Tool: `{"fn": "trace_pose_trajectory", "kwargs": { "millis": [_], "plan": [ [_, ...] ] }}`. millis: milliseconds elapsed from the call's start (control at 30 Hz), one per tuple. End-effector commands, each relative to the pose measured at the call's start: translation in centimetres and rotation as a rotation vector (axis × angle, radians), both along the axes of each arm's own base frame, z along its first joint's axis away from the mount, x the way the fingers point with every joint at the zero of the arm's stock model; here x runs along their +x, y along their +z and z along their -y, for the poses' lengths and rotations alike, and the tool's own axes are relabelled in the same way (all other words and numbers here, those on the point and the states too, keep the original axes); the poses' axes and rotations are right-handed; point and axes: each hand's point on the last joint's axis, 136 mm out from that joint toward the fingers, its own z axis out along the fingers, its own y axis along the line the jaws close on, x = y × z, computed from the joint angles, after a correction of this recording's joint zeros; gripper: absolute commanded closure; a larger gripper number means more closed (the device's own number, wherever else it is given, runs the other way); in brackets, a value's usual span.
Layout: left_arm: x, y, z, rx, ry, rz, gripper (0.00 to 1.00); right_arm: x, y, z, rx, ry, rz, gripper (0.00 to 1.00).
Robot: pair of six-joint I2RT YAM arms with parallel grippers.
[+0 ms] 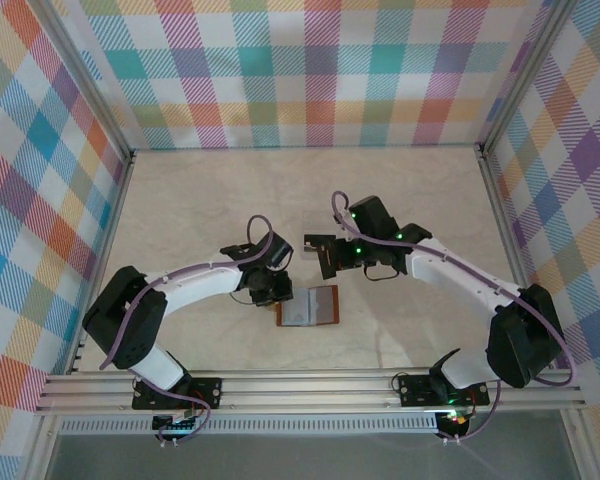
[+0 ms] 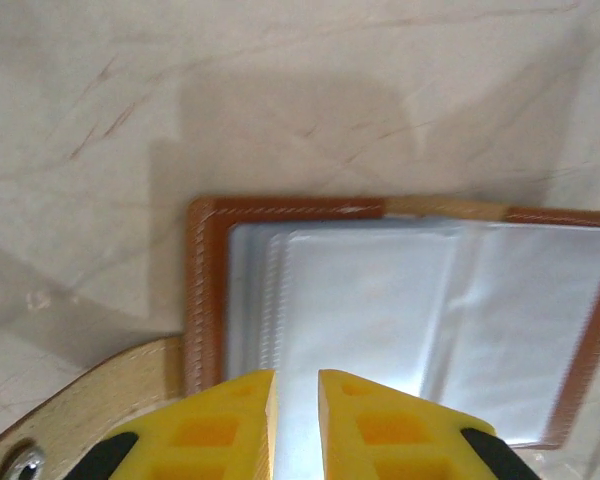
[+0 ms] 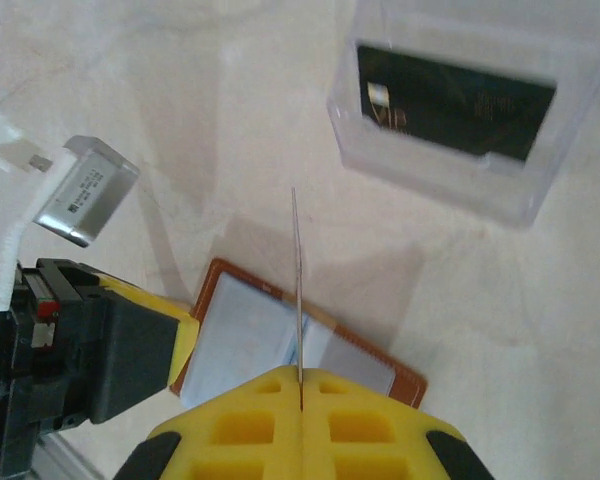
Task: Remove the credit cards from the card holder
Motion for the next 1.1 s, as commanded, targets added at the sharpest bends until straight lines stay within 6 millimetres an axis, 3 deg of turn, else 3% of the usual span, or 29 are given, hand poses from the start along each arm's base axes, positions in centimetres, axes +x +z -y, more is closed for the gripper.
{"fn": "trace_pose_trajectory", "kwargs": {
  "millis": [0, 233, 500, 800, 1067],
  "plan": [
    [1.1, 1.3, 1.0, -0.014, -0.038, 0.06, 0.8, 1.5, 0.5, -0.7, -0.062, 0.151, 0.106, 1.0],
    [1.0, 0.3, 0.8, 0.026, -0.063, 0.025, 0.81, 3.2, -0.1, -1.8, -0.208, 0.497, 0.234, 1.0],
    [0.2, -0.8, -0.5, 0.089, -0.064, -0.004, 0.81, 4.3, -1.0, -1.9, -0.337, 0.866, 0.266, 1.0],
    [-1.2, -1.7, -1.2, -0.004, 0.014, -0.048, 0.82, 7.4, -2.1, -2.0, -0.48, 1.04, 0.341, 1.0],
    [-1.8, -1.9, -1.6, -0.022, 0.047, -0.056, 0.81, 9.4, -4.2, -1.5, -0.572, 1.12, 0.333, 1.0]
  ]
}}
